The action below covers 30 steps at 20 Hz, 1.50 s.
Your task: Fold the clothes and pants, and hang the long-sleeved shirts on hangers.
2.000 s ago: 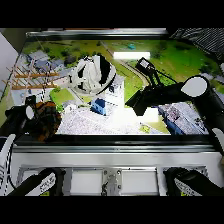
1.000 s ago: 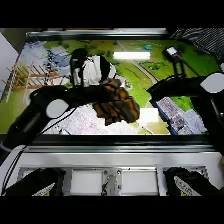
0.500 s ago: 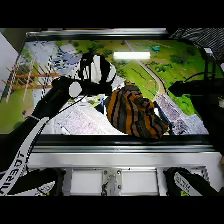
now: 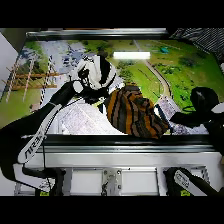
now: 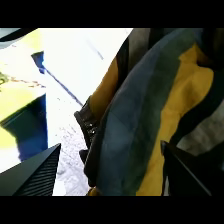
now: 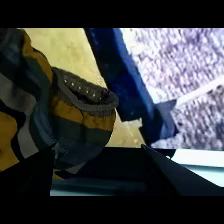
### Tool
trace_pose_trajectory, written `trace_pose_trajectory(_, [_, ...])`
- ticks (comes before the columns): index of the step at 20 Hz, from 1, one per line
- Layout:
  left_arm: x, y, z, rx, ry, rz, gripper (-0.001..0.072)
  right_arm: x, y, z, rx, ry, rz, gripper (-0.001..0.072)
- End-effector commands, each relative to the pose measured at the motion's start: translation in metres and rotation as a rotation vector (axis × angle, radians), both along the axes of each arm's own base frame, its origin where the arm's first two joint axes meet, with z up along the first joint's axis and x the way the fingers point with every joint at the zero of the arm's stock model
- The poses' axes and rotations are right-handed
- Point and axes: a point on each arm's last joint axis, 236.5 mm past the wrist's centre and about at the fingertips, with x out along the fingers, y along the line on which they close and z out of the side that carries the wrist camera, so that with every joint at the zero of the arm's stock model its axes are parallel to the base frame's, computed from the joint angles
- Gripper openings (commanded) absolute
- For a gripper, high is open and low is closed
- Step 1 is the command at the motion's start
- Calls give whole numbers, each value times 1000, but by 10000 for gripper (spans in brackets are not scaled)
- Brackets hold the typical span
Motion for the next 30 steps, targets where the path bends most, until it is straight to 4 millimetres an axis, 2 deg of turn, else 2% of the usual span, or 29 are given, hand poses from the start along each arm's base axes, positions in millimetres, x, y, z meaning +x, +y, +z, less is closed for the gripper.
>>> trace_pose_trajectory(1, [1, -15, -27, -19, 97, -41, 689, -21, 26, -37, 112, 90, -41, 568])
trace_pose_trajectory(4, [1, -23, -39, -13, 136, -71, 689, -16, 50, -46, 155, 104, -6, 568])
trace_pose_trajectory(8, [2, -28, -43, -12, 118, -66, 688, -11, 72, -55, 149, 102, 57, 564])
trace_pose_trajectory(9, [4, -28, -42, -14, 115, -63, 688, -9, 76, -55, 141, 94, 71, 492])
trace_pose_trajectory(10, [5, -29, -42, -16, 110, -61, 581, -8, 78, -55, 138, 90, 79, 375])
trace_pose_trajectory(12, [5, -33, -41, -16, 99, -64, 168, -6, 79, -55, 129, 78, 83, 135])
trace_pose_trajectory(13, [6, -33, -41, -16, 94, -63, 11, -4, 78, -53, 125, 67, 90, 12])
trace_pose_trajectory(14, [7, -33, -36, -18, 85, -65, 11, 0, 75, -48, 114, 50, 96, 12])
trace_pose_trajectory(15, [14, -27, -22, -21, 53, -54, 11, 7, 69, -37, 80, 18, 119, 11])
trace_pose_trajectory(16, [27, -19, 2, -39, -3, -25, 10, 17, 62, -19, 44, -26, 143, 11])
trace_pose_trajectory(18, [56, 6, 84, -85, -181, 27, 11, 51, 45, 48, -57, -184, 174, 11])
trace_pose_trajectory(19, [64, 20, 140, -98, -296, 16, 11, 68, 39, 97, -105, -297, 187, 11])
trace_pose_trajectory(20, [64, 30, 194, -102, -407, -9, 10, 80, 37, 148, -142, -416, 192, 11])
trace_pose_trajectory(21, [55, 40, 253, -106, -522, -34, 11, 87, 36, 208, -183, -553, 190, 11])
trace_pose_trajectory(23, [18, 54, 356, -111, -728, -74, 11, 80, 38, 319, -249, -809, 152, 11])
trace_pose_trajectory(24, [-5, 60, 397, -111, -815, -92, 11, 68, 40, 367, -275, -922, 134, 11])
trace_pose_trajectory(25, [-31, 63, 432, -112, -892, -113, 11, 53, 43, 404, -298, -1011, 127, 11])
trace_pose_trajectory(26, [-55, 67, 459, -117, -951, -122, 11, 36, 48, 435, -315, -1090, 126, 11])
trace_pose_trajectory(28, [-97, 75, 496, -125, -1042, -127, 11, 7, 57, 472, -329, -1191, 124, 11])
trace_pose_trajectory(30, [-127, 85, 516, -106, -1100, -126, 11, -11, 61, 485, -315, -1229, 97, 11])
